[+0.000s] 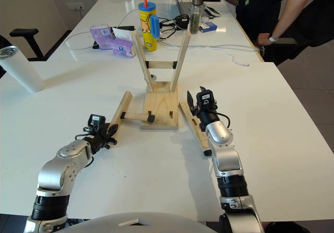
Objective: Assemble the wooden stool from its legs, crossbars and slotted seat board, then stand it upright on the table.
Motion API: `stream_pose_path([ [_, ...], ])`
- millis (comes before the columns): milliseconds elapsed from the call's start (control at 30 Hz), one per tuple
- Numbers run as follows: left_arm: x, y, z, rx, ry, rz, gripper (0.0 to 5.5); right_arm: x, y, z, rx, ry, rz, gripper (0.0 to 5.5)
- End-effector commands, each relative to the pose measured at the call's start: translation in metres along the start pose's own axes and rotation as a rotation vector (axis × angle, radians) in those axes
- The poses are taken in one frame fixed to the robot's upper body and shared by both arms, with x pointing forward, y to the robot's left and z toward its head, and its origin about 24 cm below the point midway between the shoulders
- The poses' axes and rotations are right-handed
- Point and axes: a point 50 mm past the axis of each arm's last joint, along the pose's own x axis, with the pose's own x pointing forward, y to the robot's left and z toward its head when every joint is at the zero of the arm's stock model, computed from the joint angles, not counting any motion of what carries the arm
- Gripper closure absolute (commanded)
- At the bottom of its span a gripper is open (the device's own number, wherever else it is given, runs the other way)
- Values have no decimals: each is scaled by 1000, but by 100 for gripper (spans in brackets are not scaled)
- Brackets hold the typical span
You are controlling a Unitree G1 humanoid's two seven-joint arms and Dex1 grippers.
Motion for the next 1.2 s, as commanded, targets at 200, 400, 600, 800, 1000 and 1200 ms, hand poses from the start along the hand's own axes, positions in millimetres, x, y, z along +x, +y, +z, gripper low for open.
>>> stream_pose_path([
  [200,-3,6,40,-233,-349,-24,445,16,-5,22,98,-42,31,300],
  [400,-21,-8,75,-591,-598,-332,445,35,-8,57,523,-45,185,300],
  [600,-37,-35,77,-672,-565,-735,445,43,-6,92,885,-29,448,300],
  [800,-39,-43,73,-664,-496,-887,445,45,-9,114,1010,-30,621,300],
  [1000,-38,-47,79,-632,-483,-957,445,37,-7,124,1098,-26,780,300],
  [1200,-42,-54,89,-612,-511,-1050,445,30,-5,132,1191,-30,893,300],
])
